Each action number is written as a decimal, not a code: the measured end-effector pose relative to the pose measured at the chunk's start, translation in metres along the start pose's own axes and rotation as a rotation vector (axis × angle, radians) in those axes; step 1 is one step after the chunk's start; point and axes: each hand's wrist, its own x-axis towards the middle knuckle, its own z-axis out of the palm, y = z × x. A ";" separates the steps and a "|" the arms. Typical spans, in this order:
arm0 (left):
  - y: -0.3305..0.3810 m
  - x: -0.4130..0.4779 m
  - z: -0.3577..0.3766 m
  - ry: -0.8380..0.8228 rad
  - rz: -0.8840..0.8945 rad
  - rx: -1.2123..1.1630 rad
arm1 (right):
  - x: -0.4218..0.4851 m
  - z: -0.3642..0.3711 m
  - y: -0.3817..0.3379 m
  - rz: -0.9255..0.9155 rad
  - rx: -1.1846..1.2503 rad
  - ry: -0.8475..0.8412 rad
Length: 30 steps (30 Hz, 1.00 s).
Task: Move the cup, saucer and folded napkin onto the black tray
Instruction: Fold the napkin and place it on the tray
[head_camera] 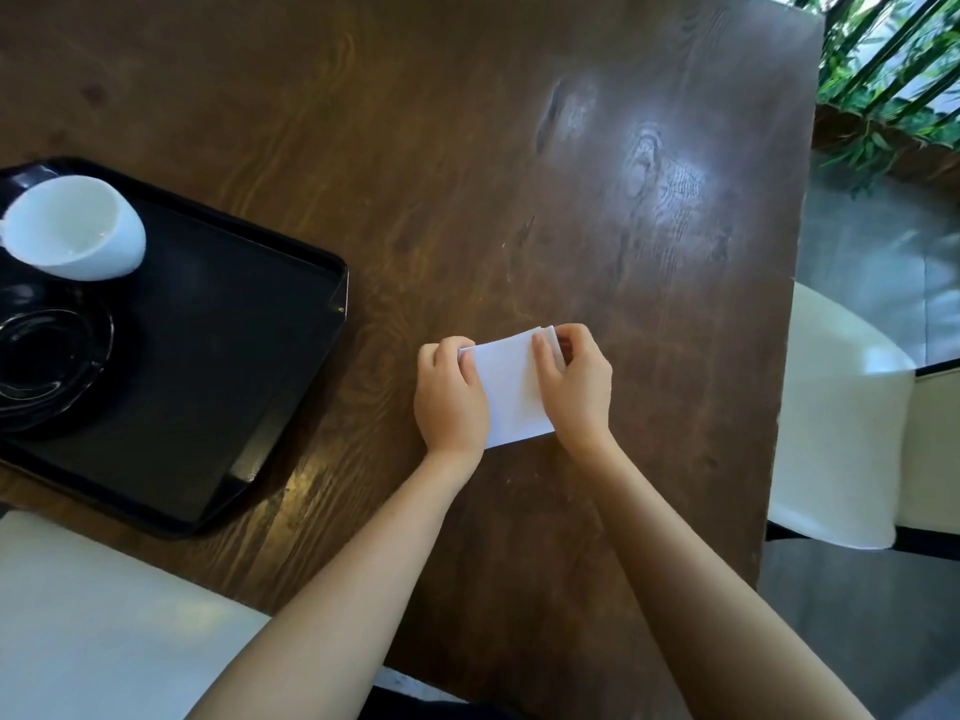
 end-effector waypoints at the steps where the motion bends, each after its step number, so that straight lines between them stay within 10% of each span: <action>1: 0.000 0.001 0.000 -0.003 0.001 0.003 | 0.003 -0.002 0.000 0.026 0.025 -0.027; 30: -0.004 0.009 0.000 0.003 0.116 0.142 | 0.018 -0.018 -0.001 -0.239 -0.174 -0.057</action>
